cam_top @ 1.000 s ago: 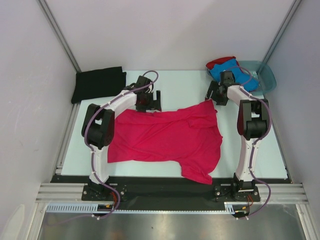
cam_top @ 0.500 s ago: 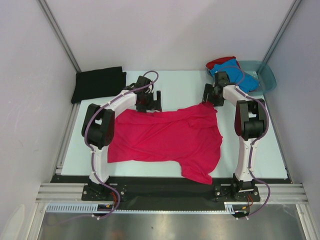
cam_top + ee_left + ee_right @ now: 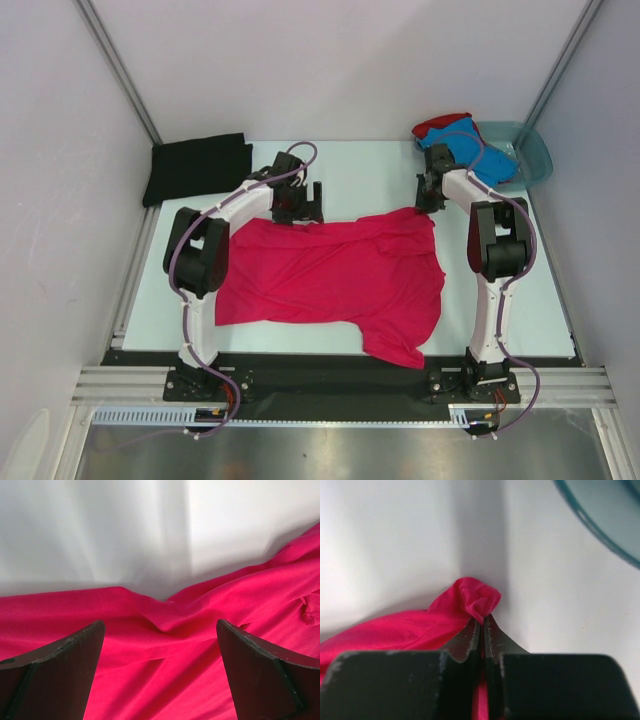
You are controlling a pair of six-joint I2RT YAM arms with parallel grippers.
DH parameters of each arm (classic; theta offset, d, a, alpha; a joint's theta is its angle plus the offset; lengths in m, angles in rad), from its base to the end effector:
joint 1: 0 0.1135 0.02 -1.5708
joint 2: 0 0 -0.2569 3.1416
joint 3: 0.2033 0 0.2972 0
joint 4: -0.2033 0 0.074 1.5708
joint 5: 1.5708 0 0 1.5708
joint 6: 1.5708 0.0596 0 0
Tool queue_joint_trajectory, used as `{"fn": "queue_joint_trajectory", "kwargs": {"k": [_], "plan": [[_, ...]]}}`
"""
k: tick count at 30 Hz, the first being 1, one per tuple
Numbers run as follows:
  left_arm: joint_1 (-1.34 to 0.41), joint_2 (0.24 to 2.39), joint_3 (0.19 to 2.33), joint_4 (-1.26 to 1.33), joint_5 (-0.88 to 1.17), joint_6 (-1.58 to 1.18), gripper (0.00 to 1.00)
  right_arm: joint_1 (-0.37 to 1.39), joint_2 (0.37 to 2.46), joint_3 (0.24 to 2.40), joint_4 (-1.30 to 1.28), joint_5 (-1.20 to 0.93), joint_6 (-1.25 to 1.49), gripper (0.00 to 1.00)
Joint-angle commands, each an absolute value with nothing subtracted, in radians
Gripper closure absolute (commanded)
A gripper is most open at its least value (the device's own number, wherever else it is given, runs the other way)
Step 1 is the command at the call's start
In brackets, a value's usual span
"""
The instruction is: Fold and stack the t-shirts
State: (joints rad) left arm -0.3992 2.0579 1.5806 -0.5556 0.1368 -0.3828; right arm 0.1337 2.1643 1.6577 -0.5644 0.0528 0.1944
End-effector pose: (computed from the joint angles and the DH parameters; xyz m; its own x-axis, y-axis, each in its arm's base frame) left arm 0.4525 -0.1997 0.1458 -0.9019 -0.0211 -0.4315 0.1214 0.9462 -0.3000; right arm 0.5072 0.0650 0.1205 -0.8743 0.0771 -0.4792 0.0620 0.9970 0.0471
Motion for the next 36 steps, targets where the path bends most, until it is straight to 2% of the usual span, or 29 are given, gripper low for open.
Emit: {"fn": "queue_joint_trajectory", "kwargs": {"k": [1,14,17,18,20,24,28,33,36], "plan": [[-0.391,2.052,1.598,-0.546,0.153,-0.364,0.00,0.133,2.129,1.710,-0.545,0.083,0.173,0.97],[-0.390,2.065,1.594,-0.537,0.147,-0.362,0.00,0.130,2.184,1.830,-0.413,0.029,0.143,0.92],[-0.388,2.065,1.589,-0.537,0.147,-0.360,0.00,0.133,2.212,1.855,-0.411,0.029,0.126,0.82],[-0.390,2.066,1.586,-0.535,0.147,-0.360,0.00,0.133,2.220,1.868,-0.416,0.029,0.121,0.61],[-0.390,2.063,1.577,-0.532,0.144,-0.360,0.00,0.138,2.229,1.875,-0.426,0.038,0.111,0.32],[-0.390,2.040,1.543,-0.526,0.101,-0.365,0.00,0.152,2.159,1.810,-0.385,0.066,0.095,0.11],[-0.388,1.984,1.485,-0.525,-0.038,-0.379,0.00,0.181,2.011,1.674,-0.331,0.110,0.075,0.07],[-0.382,1.921,1.448,-0.563,-0.260,-0.406,0.00,0.205,1.859,1.611,-0.403,0.091,0.104,0.06],[-0.361,1.901,1.428,-0.561,-0.297,-0.439,0.00,0.228,1.780,1.565,-0.429,0.089,0.107,0.06]]}}
